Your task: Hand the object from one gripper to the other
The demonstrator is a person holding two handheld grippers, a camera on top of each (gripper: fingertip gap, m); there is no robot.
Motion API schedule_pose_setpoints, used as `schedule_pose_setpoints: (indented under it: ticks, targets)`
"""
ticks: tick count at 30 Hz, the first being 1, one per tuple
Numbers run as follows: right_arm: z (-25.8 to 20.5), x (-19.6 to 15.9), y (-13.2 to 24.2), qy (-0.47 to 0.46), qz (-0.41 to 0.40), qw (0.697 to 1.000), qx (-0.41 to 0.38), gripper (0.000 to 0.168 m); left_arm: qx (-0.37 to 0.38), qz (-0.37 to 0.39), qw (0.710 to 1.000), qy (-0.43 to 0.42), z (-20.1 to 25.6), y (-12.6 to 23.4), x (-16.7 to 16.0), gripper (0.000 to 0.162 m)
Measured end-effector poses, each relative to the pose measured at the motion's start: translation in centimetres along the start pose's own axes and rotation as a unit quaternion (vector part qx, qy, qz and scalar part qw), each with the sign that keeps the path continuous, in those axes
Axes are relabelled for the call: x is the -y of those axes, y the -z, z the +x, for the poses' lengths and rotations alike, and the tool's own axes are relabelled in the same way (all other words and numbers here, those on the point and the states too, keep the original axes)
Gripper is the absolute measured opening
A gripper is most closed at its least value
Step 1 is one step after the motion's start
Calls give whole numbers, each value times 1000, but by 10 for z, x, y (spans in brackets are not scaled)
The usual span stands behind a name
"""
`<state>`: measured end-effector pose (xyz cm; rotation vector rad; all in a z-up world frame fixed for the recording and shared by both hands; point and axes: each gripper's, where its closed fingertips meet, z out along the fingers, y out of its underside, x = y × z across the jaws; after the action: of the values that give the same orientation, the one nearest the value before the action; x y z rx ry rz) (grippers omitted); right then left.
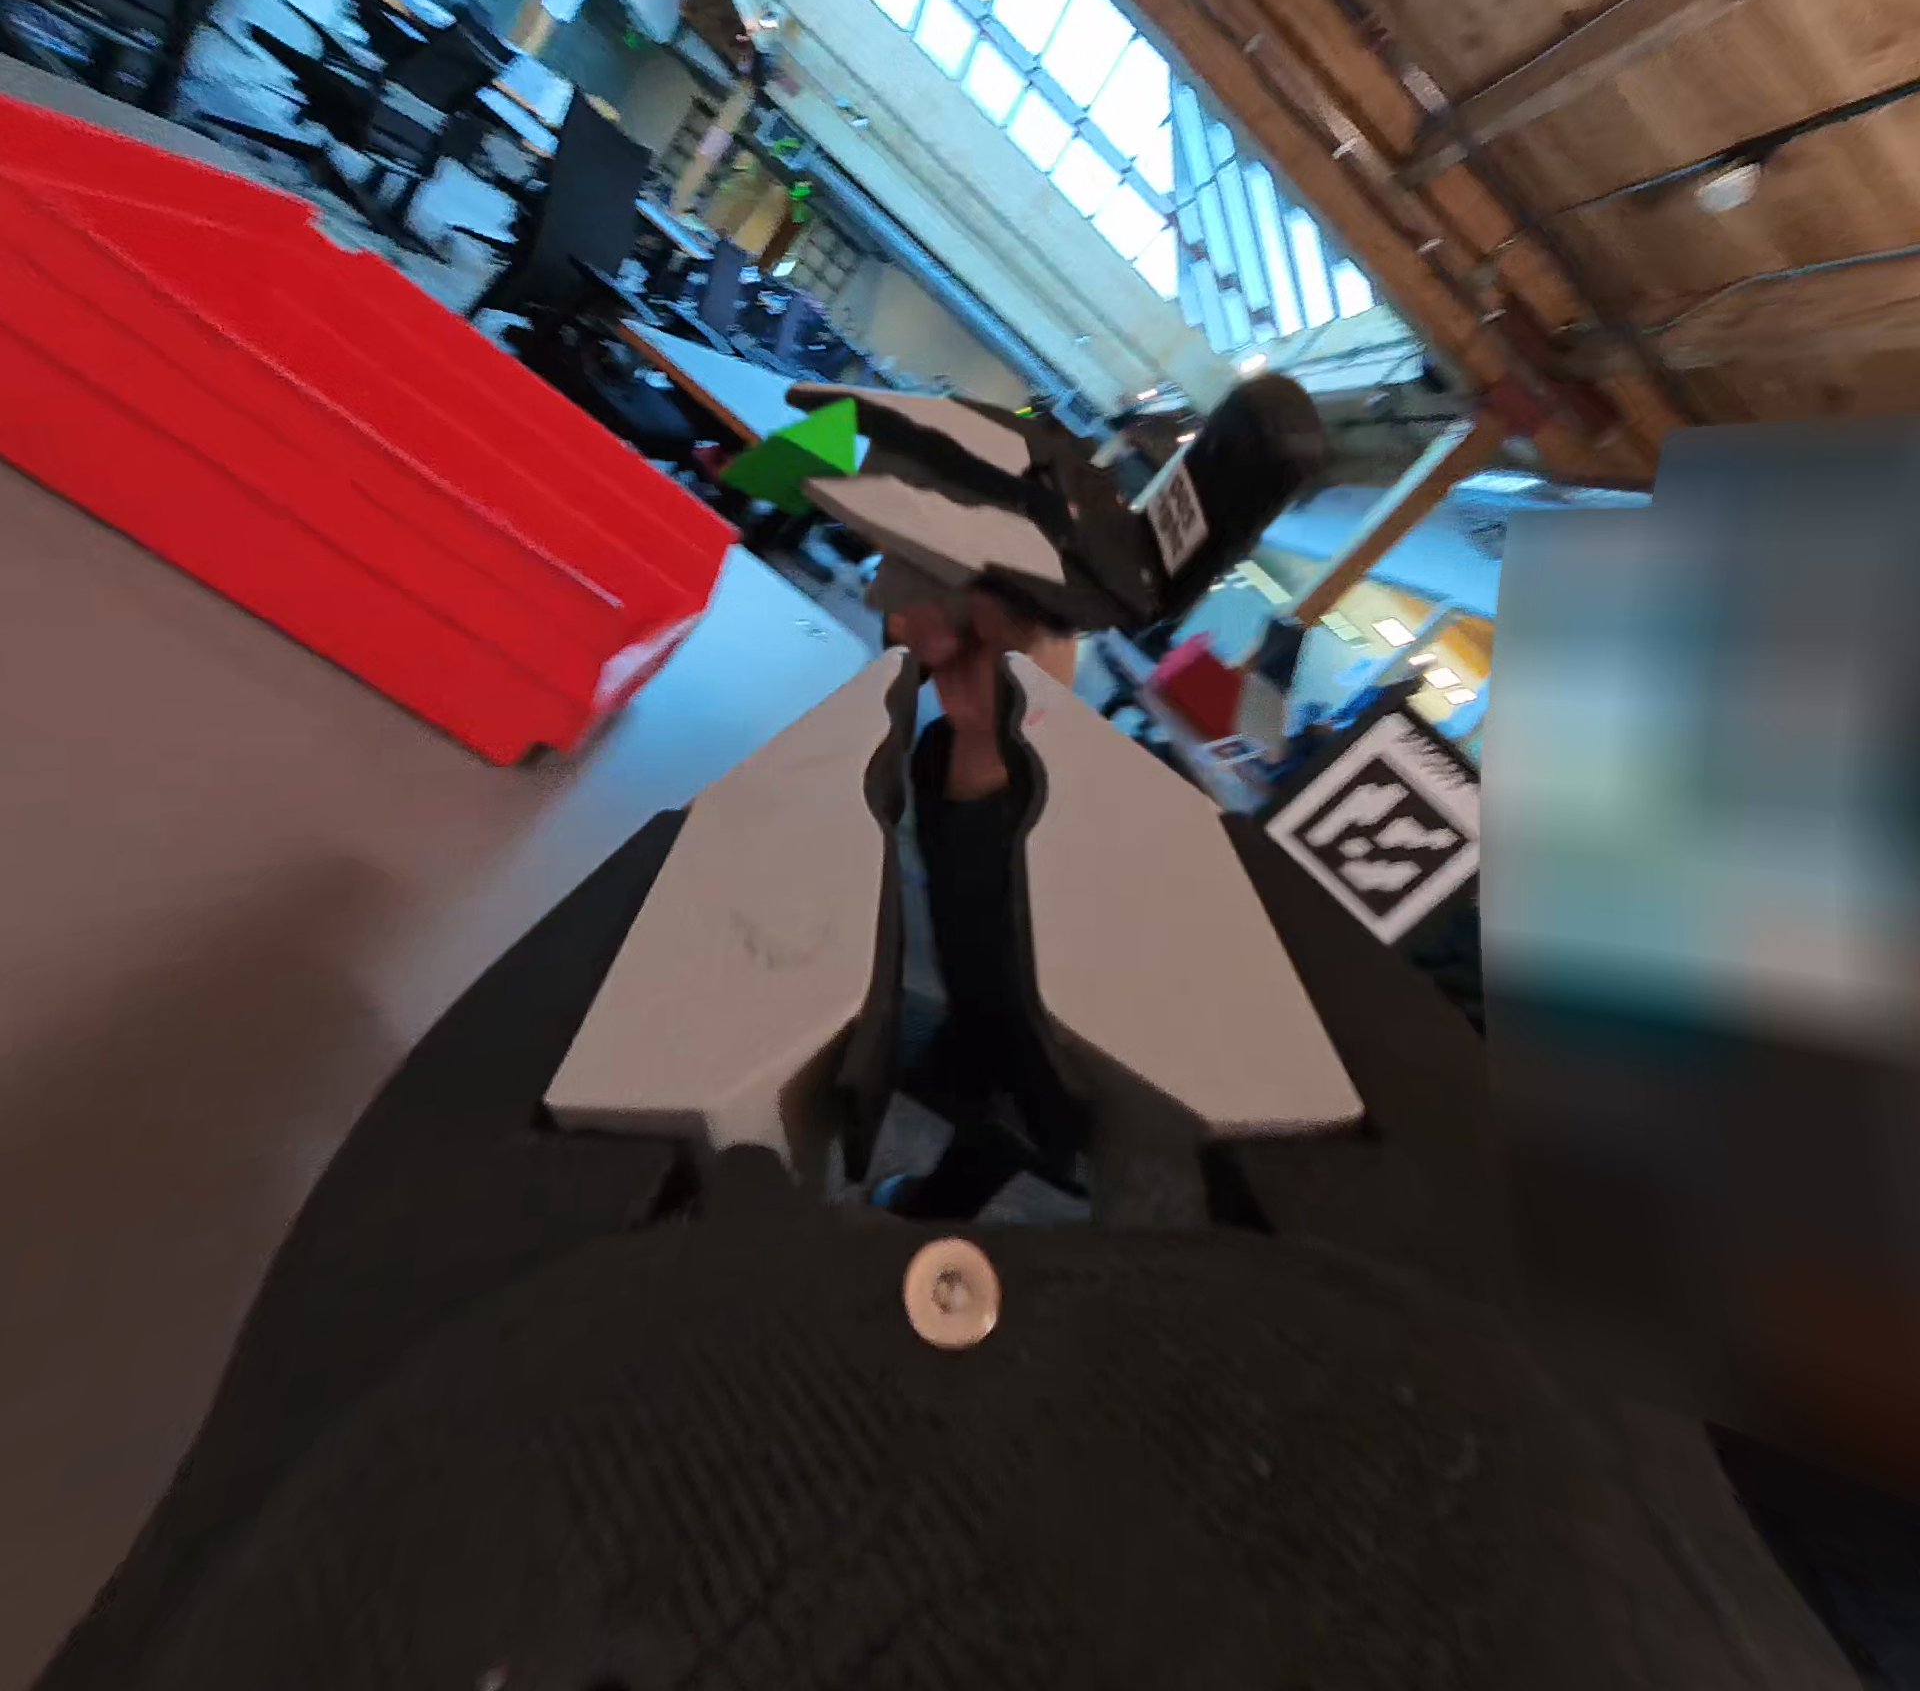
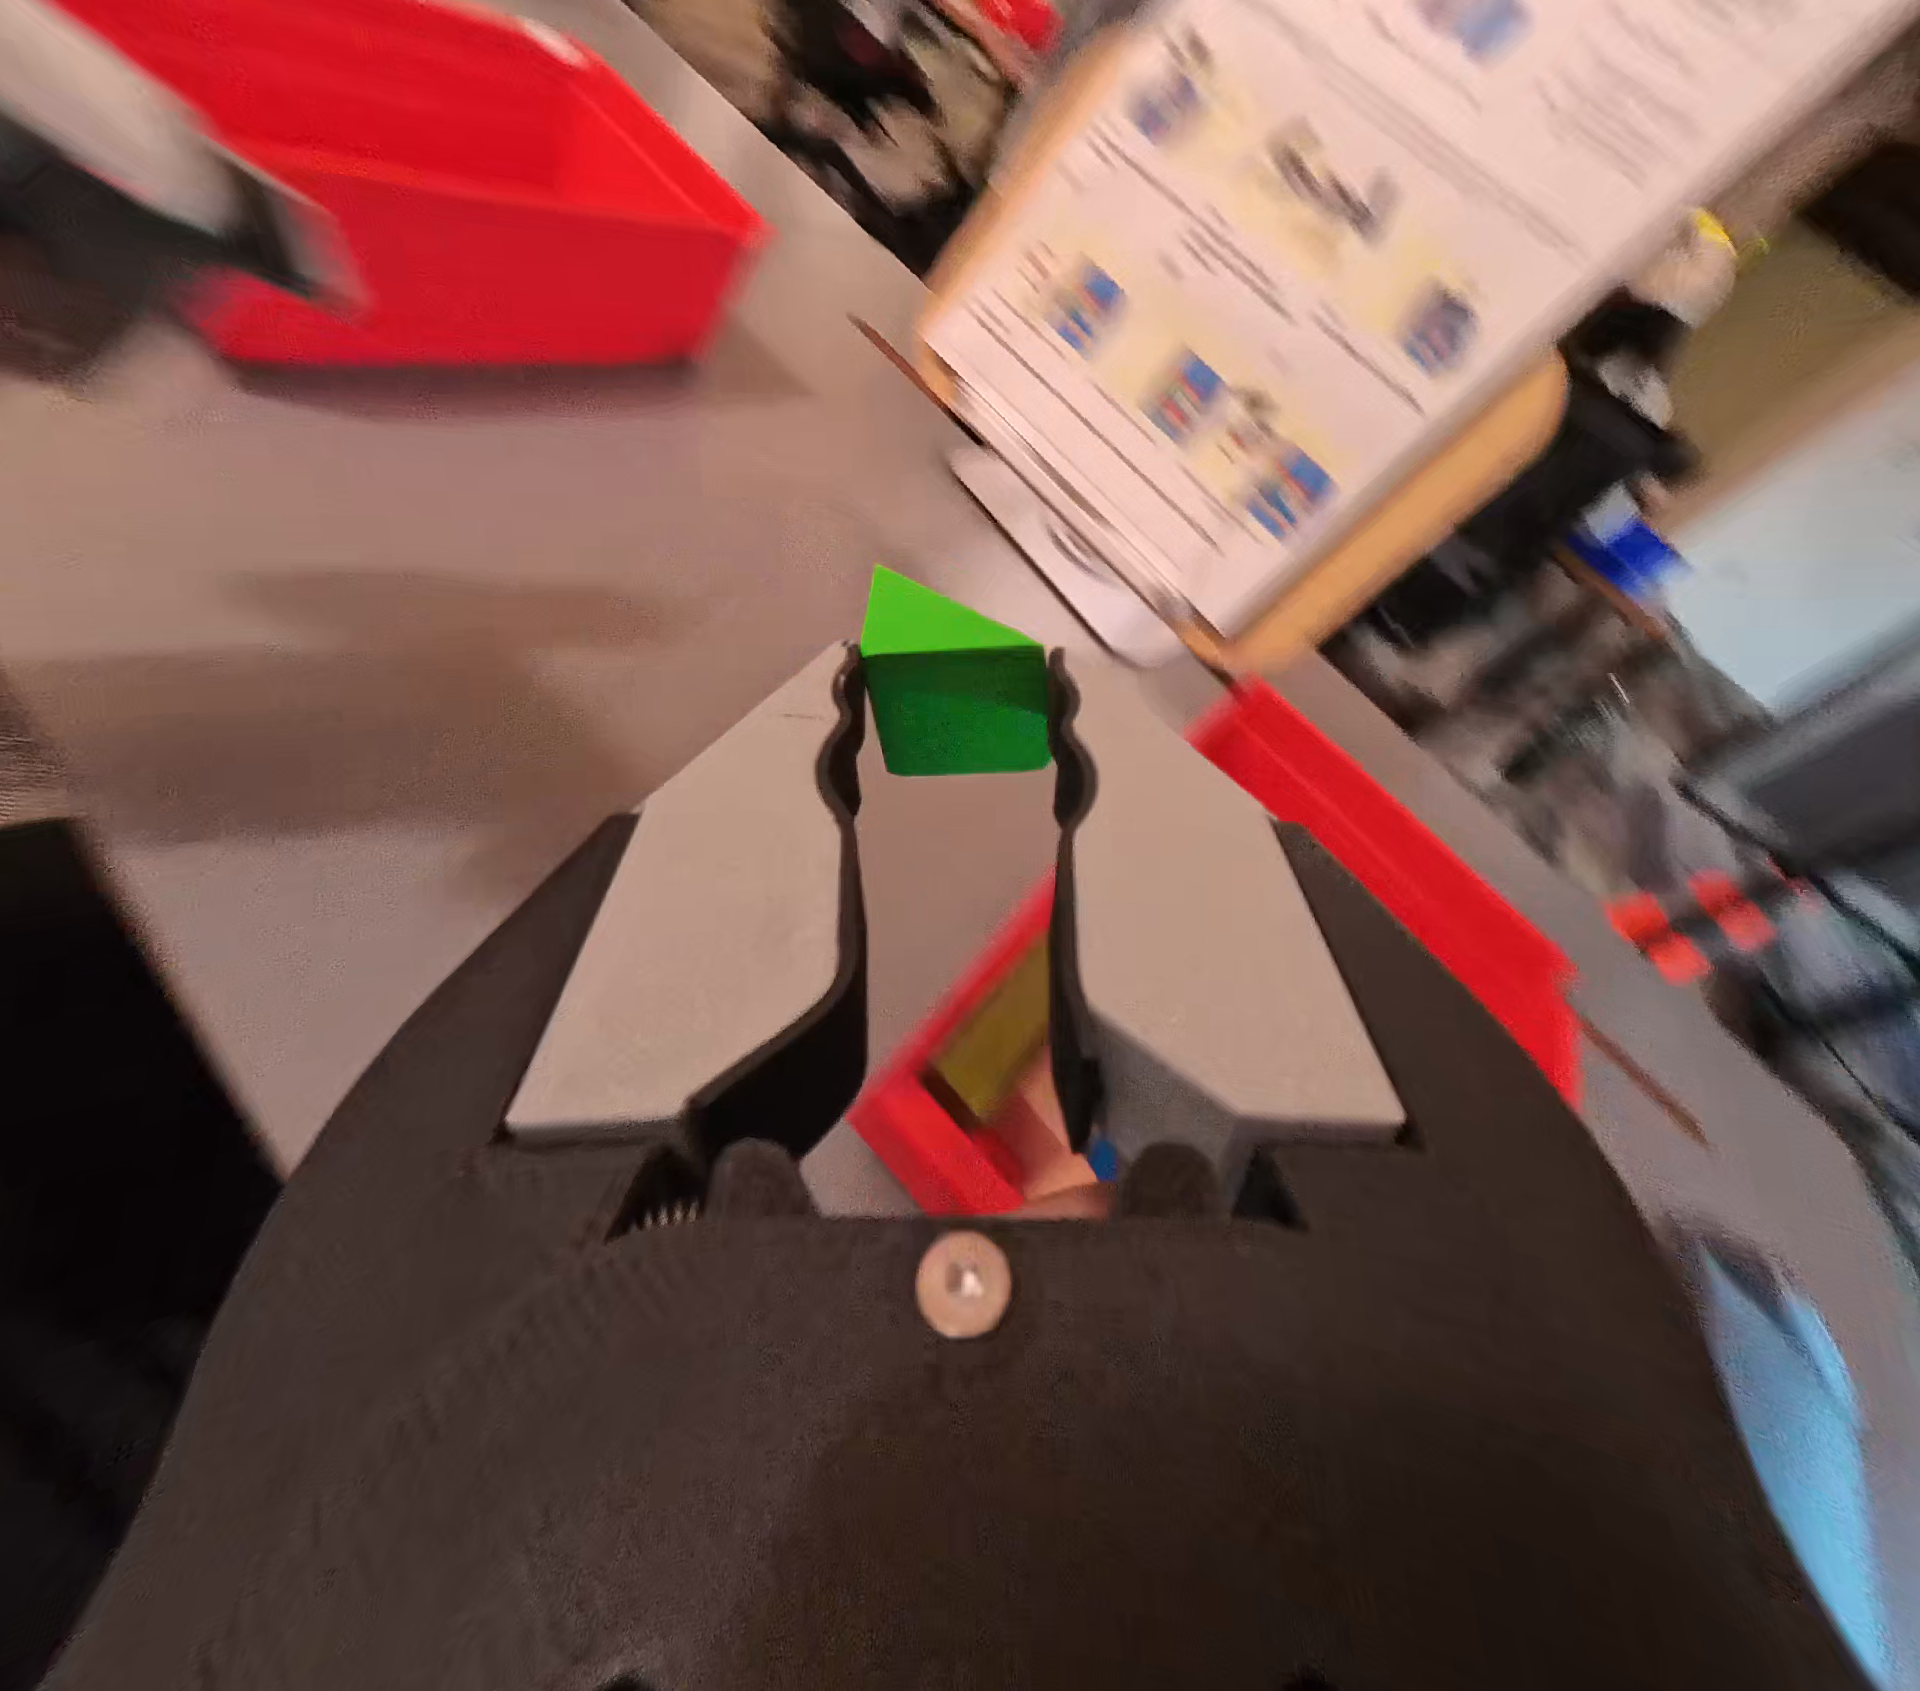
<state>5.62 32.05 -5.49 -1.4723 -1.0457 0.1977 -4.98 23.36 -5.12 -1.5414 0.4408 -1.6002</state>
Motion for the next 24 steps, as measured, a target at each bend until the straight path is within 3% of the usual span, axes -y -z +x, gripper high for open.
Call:
schedule_pose_setpoints:
  ticks: [2, 6, 10, 14, 17, 24]
  targets:
    - [47, -43, -6, -46, -59, 996, -46, 33, 51, -22, 997, -50, -6, 4, -2, 10]
    - [112, -131, -23, -184, -184, 964, -55, 33, 117, -71, 982, -133, -7, 10, -8, 12]
    - [150, -198, -43, -184, -316, 927, -76, 33, 111, -80, 979, -153, 4, 11, -8, 18]
    - [157, -252, -54, -178, -449, 873, -69, 33, 107, -91, 978, -152, 6, 13, -11, 20]
    - [156, -278, -49, -153, -539, 825, -76, 33, 108, -95, 978, -151, 5, 16, -12, 20]
    - [146, -276, -39, -167, -608, 776, -23, 33, 116, -83, 978, -151, 2, 25, -3, 20]
